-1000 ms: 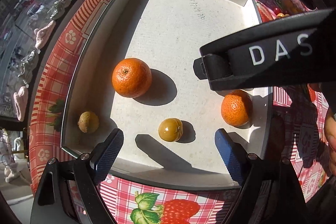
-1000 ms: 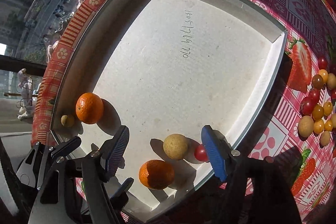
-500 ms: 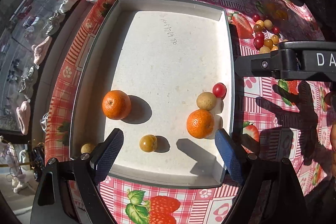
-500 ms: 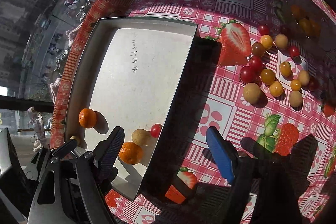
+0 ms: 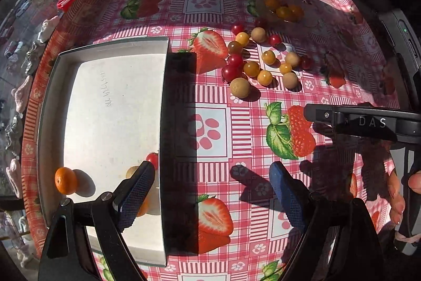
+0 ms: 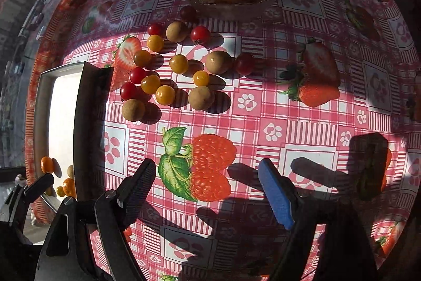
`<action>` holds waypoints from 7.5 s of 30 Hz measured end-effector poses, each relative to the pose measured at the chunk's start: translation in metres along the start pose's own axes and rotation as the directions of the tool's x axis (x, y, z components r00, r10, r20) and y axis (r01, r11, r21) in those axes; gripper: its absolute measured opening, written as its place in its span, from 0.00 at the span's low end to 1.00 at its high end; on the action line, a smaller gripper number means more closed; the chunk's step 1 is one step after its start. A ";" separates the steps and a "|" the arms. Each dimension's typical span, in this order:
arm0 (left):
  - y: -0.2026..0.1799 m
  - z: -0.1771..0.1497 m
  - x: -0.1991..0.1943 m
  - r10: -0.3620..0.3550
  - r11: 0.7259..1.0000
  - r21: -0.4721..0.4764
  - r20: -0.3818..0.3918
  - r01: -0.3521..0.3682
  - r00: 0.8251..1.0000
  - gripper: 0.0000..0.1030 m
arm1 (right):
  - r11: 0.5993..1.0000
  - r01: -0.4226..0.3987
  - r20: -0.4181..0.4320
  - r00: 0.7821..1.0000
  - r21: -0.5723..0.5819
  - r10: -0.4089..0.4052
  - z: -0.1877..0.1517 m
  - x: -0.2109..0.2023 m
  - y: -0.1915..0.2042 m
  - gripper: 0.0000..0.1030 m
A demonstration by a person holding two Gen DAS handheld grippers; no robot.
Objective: Organize fruits
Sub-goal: 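Move both open tools back to the loose fruit, then grasp a red cherry tomato with the right tool while the left tool grasps a brown fruit, then carry the tomato and brown fruit into the white tray and open both tools, then move both open tools back to the loose fruit, then grasp a brown fruit with the right tool while the left tool grasps a red cherry tomato, then carry both fruits into the white tray and open both tools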
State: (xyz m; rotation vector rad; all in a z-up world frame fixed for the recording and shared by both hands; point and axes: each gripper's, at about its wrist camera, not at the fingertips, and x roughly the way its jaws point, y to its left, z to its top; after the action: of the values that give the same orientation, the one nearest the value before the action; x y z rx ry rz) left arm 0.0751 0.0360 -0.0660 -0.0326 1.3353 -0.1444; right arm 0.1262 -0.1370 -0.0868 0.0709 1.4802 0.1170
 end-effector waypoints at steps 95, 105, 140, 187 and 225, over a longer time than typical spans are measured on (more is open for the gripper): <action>0.178 0.014 0.044 0.091 0.994 0.073 -0.092 -0.085 0.992 0.29 | 0.978 -0.144 -0.084 0.988 -0.153 0.132 -0.008 0.062 0.237 0.22; 0.176 0.009 0.048 0.092 0.992 0.093 -0.112 -0.081 0.989 0.31 | 0.978 -0.105 -0.123 0.989 -0.180 0.083 -0.009 0.083 0.246 0.25; 0.065 0.004 -0.006 0.041 0.977 0.210 -0.058 -0.028 0.997 0.67 | 0.994 -0.063 -0.036 0.997 0.088 0.067 -0.032 0.007 0.082 0.85; -0.030 0.091 0.095 0.079 0.969 0.238 -0.016 -0.073 0.997 0.66 | 0.999 -0.032 0.042 0.999 0.001 0.032 0.050 0.043 0.012 0.32; 0.073 0.014 -0.011 -0.013 0.997 0.074 0.027 0.011 1.000 0.23 | 0.992 -0.126 0.054 0.990 -0.020 0.127 -0.029 -0.014 0.063 0.28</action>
State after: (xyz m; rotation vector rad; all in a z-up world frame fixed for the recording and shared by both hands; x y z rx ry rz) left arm 0.0927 0.1084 -0.0598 0.0197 1.3017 -0.2023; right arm 0.0936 -0.0771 -0.0684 0.1536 1.4194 0.2285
